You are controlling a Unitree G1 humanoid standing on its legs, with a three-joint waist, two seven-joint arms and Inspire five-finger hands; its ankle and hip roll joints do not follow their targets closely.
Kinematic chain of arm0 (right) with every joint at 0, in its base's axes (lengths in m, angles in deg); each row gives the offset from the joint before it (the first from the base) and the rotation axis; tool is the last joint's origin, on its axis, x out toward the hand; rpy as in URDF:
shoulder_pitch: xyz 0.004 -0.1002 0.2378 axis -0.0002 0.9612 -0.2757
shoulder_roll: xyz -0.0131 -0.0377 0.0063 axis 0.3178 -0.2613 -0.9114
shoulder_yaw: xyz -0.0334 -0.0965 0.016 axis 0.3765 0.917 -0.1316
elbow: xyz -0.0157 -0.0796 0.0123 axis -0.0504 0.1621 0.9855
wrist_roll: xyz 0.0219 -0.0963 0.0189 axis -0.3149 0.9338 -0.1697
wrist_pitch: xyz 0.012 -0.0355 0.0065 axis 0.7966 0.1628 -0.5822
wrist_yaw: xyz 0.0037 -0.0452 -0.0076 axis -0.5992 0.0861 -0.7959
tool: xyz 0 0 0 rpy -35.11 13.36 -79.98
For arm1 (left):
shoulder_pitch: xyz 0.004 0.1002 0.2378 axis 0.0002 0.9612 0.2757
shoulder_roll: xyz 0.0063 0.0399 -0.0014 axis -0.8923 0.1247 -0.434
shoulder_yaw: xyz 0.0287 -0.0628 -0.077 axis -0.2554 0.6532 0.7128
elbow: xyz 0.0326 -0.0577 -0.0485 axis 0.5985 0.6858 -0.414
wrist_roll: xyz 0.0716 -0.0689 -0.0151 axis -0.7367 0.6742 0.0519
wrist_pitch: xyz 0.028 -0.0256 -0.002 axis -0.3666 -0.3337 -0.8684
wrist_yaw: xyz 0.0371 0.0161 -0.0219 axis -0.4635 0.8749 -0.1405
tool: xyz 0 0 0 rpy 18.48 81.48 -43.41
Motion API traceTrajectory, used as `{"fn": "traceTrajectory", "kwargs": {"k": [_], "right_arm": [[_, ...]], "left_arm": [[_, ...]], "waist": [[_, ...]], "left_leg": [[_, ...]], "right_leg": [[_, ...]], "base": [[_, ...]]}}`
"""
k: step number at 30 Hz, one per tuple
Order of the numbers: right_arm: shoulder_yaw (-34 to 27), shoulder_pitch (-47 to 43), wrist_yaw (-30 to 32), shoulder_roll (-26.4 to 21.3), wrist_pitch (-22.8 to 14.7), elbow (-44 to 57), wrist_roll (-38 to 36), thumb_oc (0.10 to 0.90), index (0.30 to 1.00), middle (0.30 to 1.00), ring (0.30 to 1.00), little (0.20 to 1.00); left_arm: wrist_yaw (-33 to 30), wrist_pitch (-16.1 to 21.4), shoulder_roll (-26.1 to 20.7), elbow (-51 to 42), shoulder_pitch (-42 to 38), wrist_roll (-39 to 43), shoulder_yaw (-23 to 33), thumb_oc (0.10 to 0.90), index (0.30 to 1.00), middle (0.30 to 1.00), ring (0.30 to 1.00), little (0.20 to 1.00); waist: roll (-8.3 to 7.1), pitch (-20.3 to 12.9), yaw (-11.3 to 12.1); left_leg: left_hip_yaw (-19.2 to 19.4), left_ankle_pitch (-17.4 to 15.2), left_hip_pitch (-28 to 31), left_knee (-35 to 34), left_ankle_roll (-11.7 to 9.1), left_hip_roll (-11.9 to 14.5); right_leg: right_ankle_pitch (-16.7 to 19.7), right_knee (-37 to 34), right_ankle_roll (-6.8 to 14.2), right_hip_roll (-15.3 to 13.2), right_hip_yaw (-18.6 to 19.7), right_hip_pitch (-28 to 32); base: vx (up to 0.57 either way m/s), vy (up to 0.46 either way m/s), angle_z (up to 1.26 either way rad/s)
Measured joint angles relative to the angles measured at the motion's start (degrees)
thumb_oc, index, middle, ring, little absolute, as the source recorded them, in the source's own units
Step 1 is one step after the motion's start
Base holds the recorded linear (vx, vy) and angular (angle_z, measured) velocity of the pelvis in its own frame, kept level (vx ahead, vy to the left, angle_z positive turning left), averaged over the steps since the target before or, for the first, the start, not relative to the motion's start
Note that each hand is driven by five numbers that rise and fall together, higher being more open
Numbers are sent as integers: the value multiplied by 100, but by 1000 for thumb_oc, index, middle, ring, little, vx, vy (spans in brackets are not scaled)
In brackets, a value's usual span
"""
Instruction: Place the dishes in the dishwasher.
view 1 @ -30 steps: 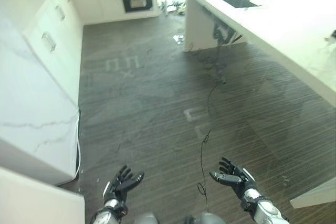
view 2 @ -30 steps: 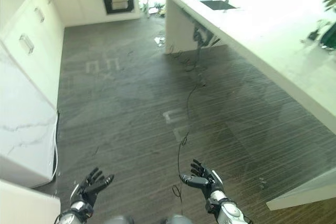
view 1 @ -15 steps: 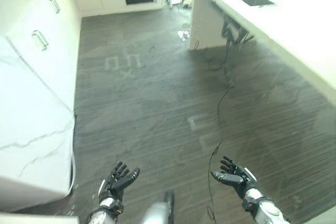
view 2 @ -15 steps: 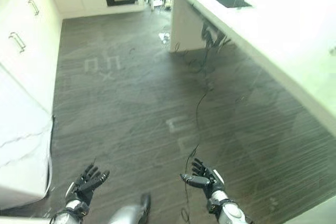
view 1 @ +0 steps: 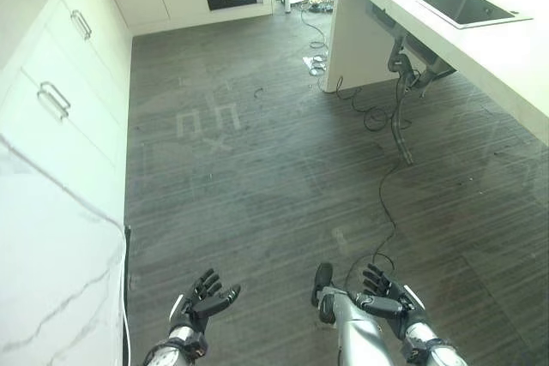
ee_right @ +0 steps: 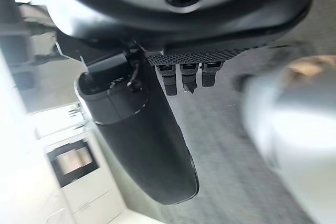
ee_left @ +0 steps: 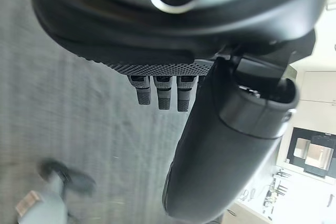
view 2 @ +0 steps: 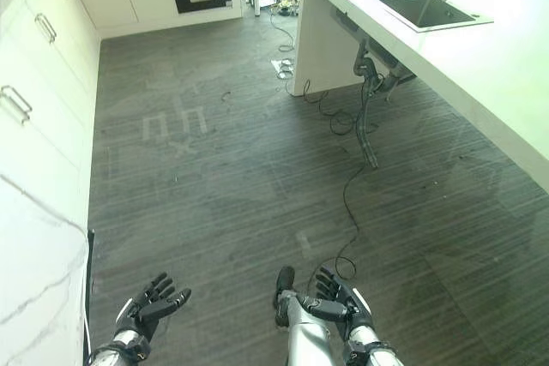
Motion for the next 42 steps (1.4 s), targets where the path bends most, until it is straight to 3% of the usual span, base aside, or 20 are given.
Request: {"fn": "traceTrajectory", "kwargs": {"k": [1,3,5,8,10,12,14,16,18,21,25,27,29,31,32,33,35,37,40,42], "right_arm": [[-89,-16,3,-48,17,-53,-1,800,900,900,900,900],[-186,-71,43,-147,124,-43,0,800,900,900,900,900],[-180,-73,-23,-98,117,174,0,800,900,900,900,900],[-263,-458,-134,-145,52,246,0,800,900,900,900,900],[-303,-541,-121,-193,59,257,2,800,900,900,900,900],[-60,-592,-142,-202,126,288,5,800,900,900,900,900],[160,-571,-181,-308,88,474,8,800,900,900,900,900],[218,-509,-178,-451,195,537,22,800,900,900,900,900],[290,-252,-252,-436,227,541,25,800,900,900,900,900],[274,-133,-282,-493,238,552,27,800,900,900,900,900],[287,-193,-289,-180,224,841,20,800,900,900,900,900],[281,-282,-269,67,221,1083,6,800,900,900,900,900],[300,-401,-271,313,195,1245,4,800,900,900,900,900],[530,-827,-186,478,161,1150,-1,800,900,900,900,900],[666,-933,-122,548,88,1046,-9,800,900,900,900,900],[597,-794,-133,469,19,1125,-15,800,900,900,900,900],[531,-601,-187,315,35,1213,-93,800,900,900,900,900],[378,-418,-227,232,28,1230,-159,800,900,900,900,900],[284,-388,-229,5,46,1295,-225,800,900,900,900,900],[284,-346,-254,-210,46,1507,-225,800,900,900,900,900]], "left_arm": [[-4,-14,142,1,-43,0,-25,800,900,900,900,900],[62,-26,324,-226,-74,-12,-119,800,900,900,900,900],[154,9,87,-658,-60,-48,-126,800,900,900,900,900],[140,119,-23,-869,-107,-46,-106,800,900,900,900,900],[155,113,-59,-842,-346,-47,-226,800,900,900,900,900],[148,119,-174,-849,-222,-41,-284,800,900,900,900,900],[157,124,-149,-880,85,-41,-292,800,900,900,900,900],[153,124,-78,-886,149,-40,-274,800,900,900,900,900],[160,125,-80,-878,366,-44,-181,800,900,900,900,900],[144,115,-105,-665,428,-45,-97,800,900,900,900,900],[124,133,-503,-771,-124,-40,-15,800,900,900,900,900],[119,148,-588,-800,-585,-86,41,800,900,900,900,900],[130,181,-667,-977,-775,-245,47,800,900,900,900,900],[-126,164,-747,-1054,-726,-394,-128,800,900,900,900,900],[-85,122,-846,-1188,-622,-496,-421,800,900,900,900,900],[-9,124,-983,-1444,-587,-526,-569,800,900,900,900,900],[-104,33,-820,-1546,-262,-644,-321,800,900,900,900,900],[-104,17,-831,-1467,-137,-699,-372,800,900,900,900,900],[-124,1,-782,-1561,32,-743,-492,800,900,900,900,900],[-160,19,-690,-1854,187,-765,-485,800,900,900,900,900]], "waist": [[88,-118,-54],[367,-352,79],[92,-399,203],[-94,-433,333],[-222,-337,364],[-440,-194,521],[-168,-219,437],[157,-183,394],[19,-144,588],[69,-187,655],[-183,-237,699],[-219,-283,630],[-196,-254,655],[-51,-156,642],[-278,10,627],[-266,-24,475],[-436,110,592],[-400,138,461],[-167,223,350],[68,130,398]], "left_leg": [[-64,23,253,-15,-150,-10],[141,367,111,714,-409,194],[313,452,-172,968,-499,639],[-33,889,-2203,3854,-719,895],[72,798,-3735,4512,-499,1078],[408,896,-3899,1985,-70,1204],[533,1036,-3981,-89,-161,1549],[-338,1104,-4788,-110,-246,1683],[-558,1110,-4897,137,-260,1653],[-227,1058,-4379,428,-103,1686],[51,1633,-3909,619,307,1091],[87,1521,-3604,421,477,728],[-8,1395,-3397,512,932,585],[34,1376,-2841,-42,794,487],[-25,739,-2892,671,-732,587],[-617,501,-3256,1663,-36,968],[-188,-62,-2730,1535,456,795],[-123,-203,-2385,1315,456,621],[583,-320,-1517,692,406,722],[686,-334,-772,0,368,805]], "right_leg": [[307,161,-442,24,120,156],[76,241,-565,234,429,467],[-224,-4,-535,275,706,1023],[-457,-34,-312,277,1126,1419],[-561,-347,-203,272,1223,1840],[-674,-640,67,202,1452,2470],[-846,-879,218,377,1440,2904],[-969,-925,424,532,1513,3091],[-1088,-1195,577,265,1702,3611],[-1286,-1254,859,-11,1746,4257],[-1406,-400,1215,-533,1759,4074],[-506,252,1534,-781,1222,3873],[425,2234,1828,-991,1446,2941],[-445,2957,1447,-732,1357,1516],[-535,687,756,-327,1160,1082],[-391,150,1257,-412,1045,725],[-16,31,1387,-735,1091,-317],[282,-301,1421,-800,1043,-706],[271,-149,791,-1080,-79,-490],[283,136,698,-813,-316,5]], "base": [[792,-396,66],[448,-259,-13],[379,-228,-50],[313,-143,-82],[346,15,-34],[360,176,-87],[334,196,-77],[438,232,-48],[500,327,-64],[392,273,-44],[368,251,5],[312,298,70],[317,229,51],[397,15,3],[408,-73,52],[481,-159,49],[499,-187,-6],[413,-147,0],[421,-161,-7],[393,-200,-28]]}}
